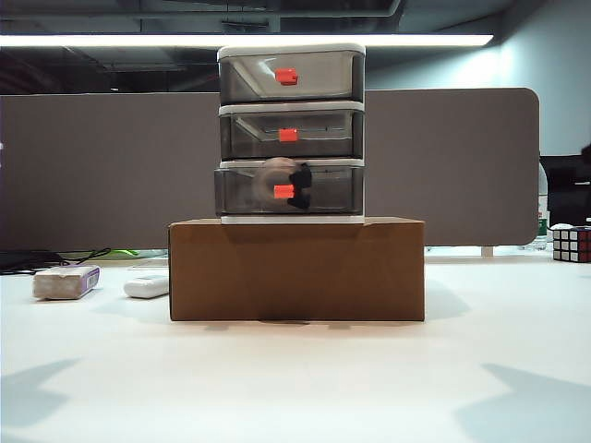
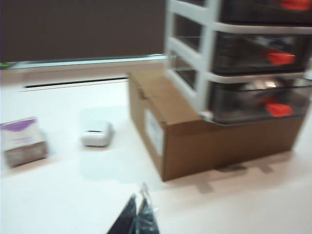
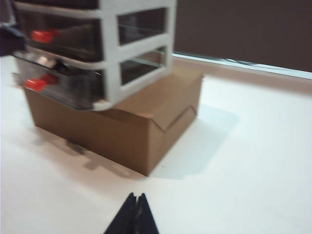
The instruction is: Open the third layer of the drawer on the table, pick up the transparent tape on the table and put it in, and finally close the drawer.
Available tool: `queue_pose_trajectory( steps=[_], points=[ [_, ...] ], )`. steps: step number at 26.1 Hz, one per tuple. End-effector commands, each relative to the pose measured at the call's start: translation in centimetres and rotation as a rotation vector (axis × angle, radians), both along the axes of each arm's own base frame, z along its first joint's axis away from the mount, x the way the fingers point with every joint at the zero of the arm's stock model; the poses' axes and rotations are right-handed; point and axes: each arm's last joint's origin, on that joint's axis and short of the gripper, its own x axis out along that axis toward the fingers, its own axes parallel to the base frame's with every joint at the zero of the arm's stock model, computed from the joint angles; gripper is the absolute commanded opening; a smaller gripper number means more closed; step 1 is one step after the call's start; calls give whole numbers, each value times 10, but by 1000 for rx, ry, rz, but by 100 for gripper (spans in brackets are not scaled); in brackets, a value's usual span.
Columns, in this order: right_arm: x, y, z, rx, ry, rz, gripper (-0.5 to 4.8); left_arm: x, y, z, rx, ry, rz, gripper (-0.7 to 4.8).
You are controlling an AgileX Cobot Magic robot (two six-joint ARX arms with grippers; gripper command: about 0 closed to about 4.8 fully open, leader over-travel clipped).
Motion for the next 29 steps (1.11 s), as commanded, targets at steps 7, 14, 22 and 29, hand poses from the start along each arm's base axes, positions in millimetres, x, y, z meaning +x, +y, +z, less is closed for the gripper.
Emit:
queue_pose_trajectory(
  steps=[7, 14, 22, 29],
  points=[
    [8, -18, -1, -45, -23, -143, -5, 13, 33, 6, -43, -48, 80, -6],
    [10, -28, 4, -32, -73, -249, -5, 14, 43, 13, -41, -118, 181, -6],
    [10, -29, 9, -13, -111, -260, -5, 14, 43, 15, -51, -136, 201, -6],
    [10, -29, 15, 1, -156, -266, -5, 14, 43, 18, -55, -167, 208, -6]
  ],
)
